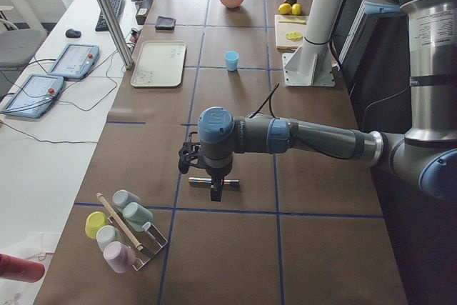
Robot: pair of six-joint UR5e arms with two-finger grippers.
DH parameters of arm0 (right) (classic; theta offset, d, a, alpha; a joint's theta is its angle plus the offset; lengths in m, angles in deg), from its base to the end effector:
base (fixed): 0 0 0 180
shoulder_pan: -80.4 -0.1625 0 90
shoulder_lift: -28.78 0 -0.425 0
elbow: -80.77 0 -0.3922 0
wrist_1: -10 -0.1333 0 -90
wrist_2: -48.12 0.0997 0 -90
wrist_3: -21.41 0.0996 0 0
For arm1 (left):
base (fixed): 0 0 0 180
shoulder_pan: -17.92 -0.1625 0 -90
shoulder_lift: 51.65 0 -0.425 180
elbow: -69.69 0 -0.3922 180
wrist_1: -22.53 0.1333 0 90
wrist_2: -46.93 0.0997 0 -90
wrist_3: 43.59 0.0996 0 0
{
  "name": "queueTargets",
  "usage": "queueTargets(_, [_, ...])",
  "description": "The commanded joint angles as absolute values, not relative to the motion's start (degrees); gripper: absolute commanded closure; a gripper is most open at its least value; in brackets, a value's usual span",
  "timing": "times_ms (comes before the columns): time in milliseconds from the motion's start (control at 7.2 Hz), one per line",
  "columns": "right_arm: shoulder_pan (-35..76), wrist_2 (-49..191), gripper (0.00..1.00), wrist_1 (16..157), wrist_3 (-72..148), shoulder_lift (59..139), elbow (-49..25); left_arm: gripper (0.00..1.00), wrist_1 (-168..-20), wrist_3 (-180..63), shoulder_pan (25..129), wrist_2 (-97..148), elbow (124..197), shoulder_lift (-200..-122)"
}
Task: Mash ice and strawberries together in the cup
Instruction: 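Lower the right gripper into the pink bowl of ice cubes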
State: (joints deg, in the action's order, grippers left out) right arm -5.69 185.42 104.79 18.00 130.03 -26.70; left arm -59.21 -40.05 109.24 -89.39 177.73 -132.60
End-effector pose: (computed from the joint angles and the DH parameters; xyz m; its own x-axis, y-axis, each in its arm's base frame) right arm 0.0321 -0.4115 0.6019 0.6701 -0.1238 0.7319 0.1082 0.9918 0.0686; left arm -0.0710 -0.4196 0.5884 0.6908 0.0550 -0.7210 -0.0197 0.9982 0.0574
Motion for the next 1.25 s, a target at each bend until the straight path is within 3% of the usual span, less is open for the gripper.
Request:
queueTargets(0, [-2.15, 185.49, 0.01, 99.43, 28.84, 129.94, -26.90, 0.00, -59.21, -40.08, 109.24, -89.39, 177.79, -132.59])
queueTargets(695, [10.94, 183.57, 0.02, 81.57, 69.93, 130.55, -26.90, 0.00, -59.21, -39.99, 109.15, -89.39, 177.53, -132.59])
queueTargets(1112, [17.12, 177.59, 0.05, 78.20, 79.06, 130.64, -26.11, 0.00, -59.21, -39.99, 109.15, -89.39, 177.35, -132.59])
